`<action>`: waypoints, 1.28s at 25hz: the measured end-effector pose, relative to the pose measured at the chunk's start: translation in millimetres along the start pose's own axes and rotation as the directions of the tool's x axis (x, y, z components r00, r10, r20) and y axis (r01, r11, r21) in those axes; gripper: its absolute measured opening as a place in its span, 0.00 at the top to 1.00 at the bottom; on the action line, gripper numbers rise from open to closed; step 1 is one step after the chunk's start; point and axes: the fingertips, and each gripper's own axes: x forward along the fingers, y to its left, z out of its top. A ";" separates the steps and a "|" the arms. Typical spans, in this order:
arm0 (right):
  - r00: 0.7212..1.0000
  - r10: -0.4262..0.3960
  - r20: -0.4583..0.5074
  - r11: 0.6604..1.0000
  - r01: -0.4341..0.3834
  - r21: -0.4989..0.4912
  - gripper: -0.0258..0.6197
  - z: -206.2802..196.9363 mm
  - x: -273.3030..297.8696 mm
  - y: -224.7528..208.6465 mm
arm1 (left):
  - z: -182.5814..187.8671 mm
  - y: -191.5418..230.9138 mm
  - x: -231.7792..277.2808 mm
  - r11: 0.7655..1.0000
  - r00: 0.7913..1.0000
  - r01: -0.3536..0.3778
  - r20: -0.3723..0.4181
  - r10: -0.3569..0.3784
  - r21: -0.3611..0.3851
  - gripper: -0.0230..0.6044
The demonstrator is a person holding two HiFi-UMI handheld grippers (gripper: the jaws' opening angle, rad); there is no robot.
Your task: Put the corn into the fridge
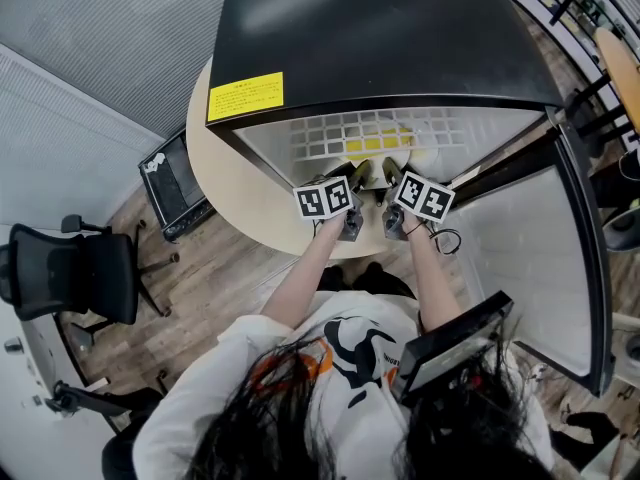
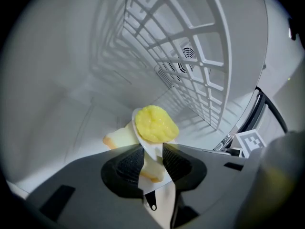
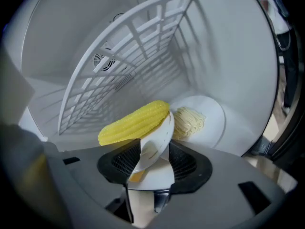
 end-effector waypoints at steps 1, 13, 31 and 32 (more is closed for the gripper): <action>1.000 -0.024 -0.007 0.998 0.024 -0.051 0.67 -1.4 -1.0 -0.3 | -0.7 0.4 -0.2 1.000 1.000 -0.019 -0.010 0.019 0.019 0.78; 0.999 -0.049 0.009 0.995 0.050 -0.088 0.63 0.6 -13.9 3.8 | -5.6 -0.5 -7.4 0.965 0.978 -0.192 -0.044 0.203 0.178 0.53; 0.993 -0.051 0.107 0.998 0.054 -0.024 0.63 5.1 -58.2 25.3 | -5.1 -32.2 -41.2 0.966 0.998 -0.047 -0.039 0.059 0.255 0.53; 0.992 -0.044 0.117 0.999 0.047 -0.019 0.63 4.7 -62.1 28.6 | -6.1 -36.5 -44.2 0.961 0.998 -0.033 -0.044 0.047 0.276 0.53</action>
